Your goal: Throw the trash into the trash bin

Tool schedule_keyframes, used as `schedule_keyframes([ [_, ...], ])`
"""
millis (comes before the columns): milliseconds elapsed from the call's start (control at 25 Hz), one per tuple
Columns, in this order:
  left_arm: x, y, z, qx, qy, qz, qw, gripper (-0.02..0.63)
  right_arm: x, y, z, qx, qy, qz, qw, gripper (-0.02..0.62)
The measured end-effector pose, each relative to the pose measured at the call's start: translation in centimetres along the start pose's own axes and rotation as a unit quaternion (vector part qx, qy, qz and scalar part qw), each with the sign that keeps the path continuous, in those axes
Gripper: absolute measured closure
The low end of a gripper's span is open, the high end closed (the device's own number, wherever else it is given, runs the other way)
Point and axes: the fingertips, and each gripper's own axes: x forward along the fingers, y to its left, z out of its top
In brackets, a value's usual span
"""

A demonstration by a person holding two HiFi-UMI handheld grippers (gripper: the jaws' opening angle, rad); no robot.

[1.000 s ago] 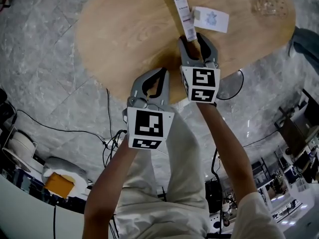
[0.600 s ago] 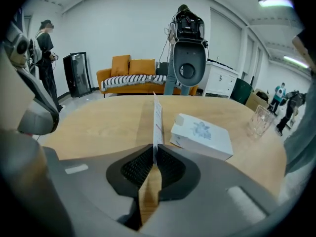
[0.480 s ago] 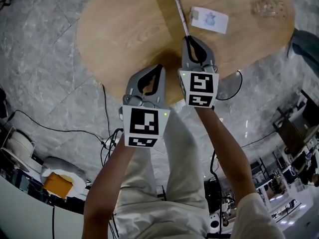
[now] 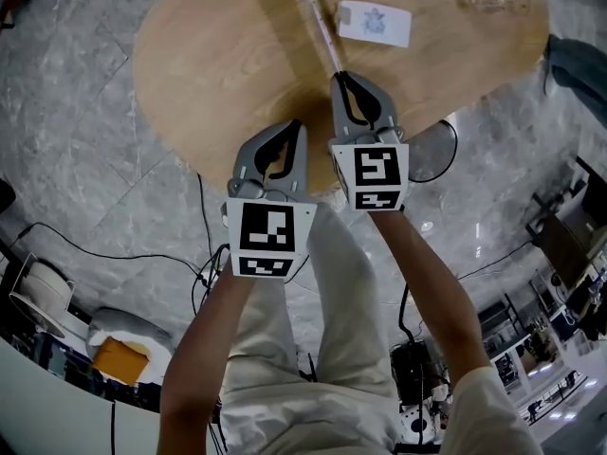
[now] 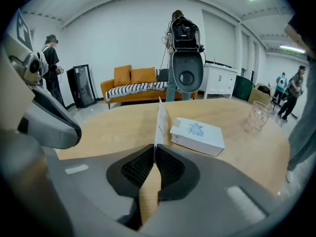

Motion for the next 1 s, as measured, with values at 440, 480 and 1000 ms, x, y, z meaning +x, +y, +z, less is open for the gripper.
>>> schedule_keyframes([
  [440,0.2,-4.5,-0.1,0.027,-0.001,-0.020,0.9994,0.606,-5.0,-1.9,0.6,0.031,-0.046,-0.002,0.998,0.551],
  [480,0.3,-5.0,-0.2,0.030,-0.001,-0.023,0.9993,0.606,-5.4,-2.2,0.6,0.032,-0.049,-0.005,0.998,0.551],
  [1000,1.3,-13.1,-1.6,0.078,0.013,-0.067,0.9946,0.606,-12.7,-7.3,-3.4,0.071,-0.058,-0.062,0.994,0.551],
])
